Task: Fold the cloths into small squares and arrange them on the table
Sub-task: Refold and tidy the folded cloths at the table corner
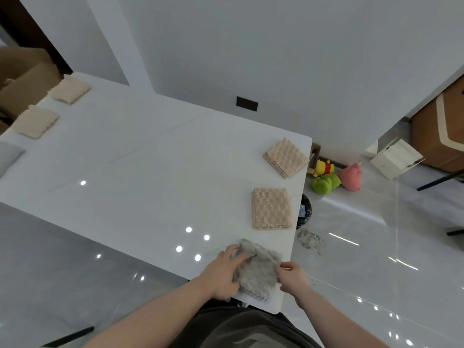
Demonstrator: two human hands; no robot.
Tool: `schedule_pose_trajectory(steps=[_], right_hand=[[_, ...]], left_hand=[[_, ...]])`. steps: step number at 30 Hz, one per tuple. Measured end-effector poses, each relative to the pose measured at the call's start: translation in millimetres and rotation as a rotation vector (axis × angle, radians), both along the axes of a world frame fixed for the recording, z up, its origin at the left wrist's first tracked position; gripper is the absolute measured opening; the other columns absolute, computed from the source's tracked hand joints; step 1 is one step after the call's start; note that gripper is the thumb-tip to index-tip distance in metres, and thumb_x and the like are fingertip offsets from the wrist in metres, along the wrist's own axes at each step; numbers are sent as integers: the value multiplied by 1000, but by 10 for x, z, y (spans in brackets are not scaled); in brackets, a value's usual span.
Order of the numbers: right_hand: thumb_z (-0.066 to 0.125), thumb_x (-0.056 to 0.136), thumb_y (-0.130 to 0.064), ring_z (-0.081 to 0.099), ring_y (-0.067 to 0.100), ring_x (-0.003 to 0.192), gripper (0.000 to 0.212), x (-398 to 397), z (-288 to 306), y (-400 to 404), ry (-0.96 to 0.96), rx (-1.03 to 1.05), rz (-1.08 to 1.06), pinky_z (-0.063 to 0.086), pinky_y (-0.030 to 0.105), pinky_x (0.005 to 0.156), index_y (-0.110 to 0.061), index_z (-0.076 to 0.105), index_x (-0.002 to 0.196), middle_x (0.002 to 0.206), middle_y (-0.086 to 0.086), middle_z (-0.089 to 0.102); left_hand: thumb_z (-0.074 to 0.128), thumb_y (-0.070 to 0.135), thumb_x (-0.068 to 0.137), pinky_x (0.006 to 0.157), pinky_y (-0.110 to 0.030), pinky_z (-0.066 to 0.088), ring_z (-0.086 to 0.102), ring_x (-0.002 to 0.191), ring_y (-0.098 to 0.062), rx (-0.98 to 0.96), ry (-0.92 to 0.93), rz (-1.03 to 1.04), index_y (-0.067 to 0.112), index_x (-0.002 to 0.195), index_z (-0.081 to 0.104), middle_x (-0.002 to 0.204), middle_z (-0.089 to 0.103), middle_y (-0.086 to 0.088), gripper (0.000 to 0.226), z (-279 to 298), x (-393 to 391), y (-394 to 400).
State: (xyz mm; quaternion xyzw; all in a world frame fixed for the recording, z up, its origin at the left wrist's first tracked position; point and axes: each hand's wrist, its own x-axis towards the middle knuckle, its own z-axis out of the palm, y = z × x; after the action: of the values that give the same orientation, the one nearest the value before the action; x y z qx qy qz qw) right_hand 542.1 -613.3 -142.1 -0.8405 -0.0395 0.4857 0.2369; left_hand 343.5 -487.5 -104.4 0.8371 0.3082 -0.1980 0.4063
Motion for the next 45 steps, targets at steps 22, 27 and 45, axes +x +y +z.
schedule_pose_trajectory(steps=[22,27,45], right_hand=[[66,94,-20,67,22,84,42,943,217,508,17,31,-70,60,41,79,-10,57,135,98,7,66],[66,97,-30,68,24,100,68,1013,341,836,105,35,-54,58,42,87,-16,31,154,101,0,60],[61,95,-22,68,28,82,27,1366,-21,1133,-97,67,1,60,47,82,-13,65,121,87,6,70]], left_hand=[[66,28,83,96,-35,51,48,127,-23,-49,22,270,35,135,52,154,18,4,54,-9,805,952],[69,22,85,89,-32,53,58,119,-23,-193,98,288,32,149,44,164,14,-1,69,-13,1198,1137],[60,10,82,64,-18,45,64,90,-17,-390,136,356,11,133,63,105,69,-2,51,-79,1622,932]])
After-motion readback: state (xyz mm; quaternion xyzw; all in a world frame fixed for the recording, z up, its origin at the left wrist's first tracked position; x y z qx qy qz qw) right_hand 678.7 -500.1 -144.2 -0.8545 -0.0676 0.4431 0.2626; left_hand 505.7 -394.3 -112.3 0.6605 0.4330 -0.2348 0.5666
